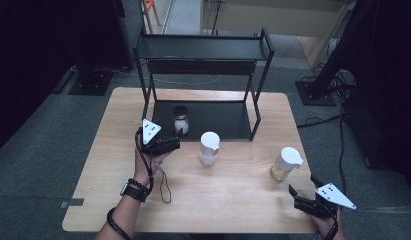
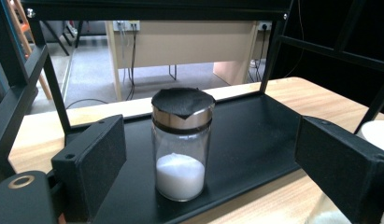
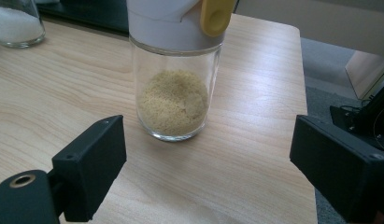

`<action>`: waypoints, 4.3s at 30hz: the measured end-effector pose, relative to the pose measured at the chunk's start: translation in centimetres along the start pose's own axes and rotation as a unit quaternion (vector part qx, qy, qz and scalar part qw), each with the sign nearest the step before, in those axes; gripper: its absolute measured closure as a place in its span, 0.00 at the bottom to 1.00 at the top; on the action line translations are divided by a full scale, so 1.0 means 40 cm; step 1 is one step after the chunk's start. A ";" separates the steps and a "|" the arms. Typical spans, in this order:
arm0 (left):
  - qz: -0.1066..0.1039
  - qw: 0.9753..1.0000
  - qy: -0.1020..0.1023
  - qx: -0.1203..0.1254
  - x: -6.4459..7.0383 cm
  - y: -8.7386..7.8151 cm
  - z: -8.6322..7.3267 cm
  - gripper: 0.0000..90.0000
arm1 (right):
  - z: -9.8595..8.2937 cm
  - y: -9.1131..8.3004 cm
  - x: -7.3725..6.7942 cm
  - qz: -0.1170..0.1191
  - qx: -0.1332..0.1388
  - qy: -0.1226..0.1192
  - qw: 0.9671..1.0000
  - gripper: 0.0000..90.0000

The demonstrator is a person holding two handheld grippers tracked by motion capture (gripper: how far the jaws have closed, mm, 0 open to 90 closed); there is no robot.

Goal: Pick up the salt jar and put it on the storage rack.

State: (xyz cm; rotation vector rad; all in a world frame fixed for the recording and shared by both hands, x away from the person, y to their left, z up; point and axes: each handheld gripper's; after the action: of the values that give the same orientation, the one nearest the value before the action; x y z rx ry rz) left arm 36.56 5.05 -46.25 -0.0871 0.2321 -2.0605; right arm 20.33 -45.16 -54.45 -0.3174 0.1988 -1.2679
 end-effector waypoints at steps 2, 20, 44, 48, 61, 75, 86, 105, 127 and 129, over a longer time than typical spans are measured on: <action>-0.001 1.000 -0.001 0.000 0.000 -0.007 -0.004 0.11 | 0.000 0.000 0.000 0.000 0.000 0.000 1.000 0.12; -0.001 1.000 -0.004 0.007 -0.006 -0.070 -0.023 0.11 | 0.000 0.000 -0.002 -0.001 -0.001 -0.001 1.000 0.12; 0.012 1.000 -0.002 0.001 -0.045 -0.168 -0.060 0.11 | 0.000 -0.001 -0.003 0.001 -0.001 -0.003 1.000 0.12; 0.017 1.000 -0.004 0.000 -0.054 -0.189 -0.071 0.11 | -0.001 -0.001 -0.003 0.000 -0.001 -0.003 1.000 0.12; 0.023 1.000 -0.010 0.006 -0.074 -0.241 -0.087 0.11 | -0.001 0.000 -0.005 -0.002 -0.002 -0.006 1.000 0.11; 0.031 0.999 -0.022 0.005 -0.105 -0.296 -0.120 0.11 | -0.001 0.000 -0.005 -0.004 -0.002 -0.006 1.000 0.09; 0.026 0.999 -0.025 0.006 -0.135 -0.351 -0.147 0.11 | -0.001 0.000 -0.006 -0.004 -0.003 -0.007 1.000 0.09; 0.040 0.999 -0.026 -0.001 -0.190 -0.433 -0.206 0.11 | -0.001 0.001 -0.007 -0.006 -0.003 -0.009 1.000 0.09; 0.036 0.999 -0.032 -0.012 -0.201 -0.464 -0.265 0.11 | -0.001 0.000 -0.007 -0.007 -0.003 -0.009 1.000 0.09; 0.034 0.999 -0.032 -0.009 -0.197 -0.465 -0.262 0.11 | -0.001 0.000 -0.007 -0.007 -0.002 -0.008 1.000 0.09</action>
State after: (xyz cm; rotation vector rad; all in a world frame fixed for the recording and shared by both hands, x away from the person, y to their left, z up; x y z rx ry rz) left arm 22.63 21.93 -52.46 -0.1540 0.2113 -1.9841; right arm 20.25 -44.90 -54.51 -0.3341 0.1857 -1.2776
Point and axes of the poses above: each handheld gripper's, and its own axes: y roughly forward along the jaws, z roughly out of its top, x roughly to its right, and after that the axes turned 3 degrees about y, right-handed
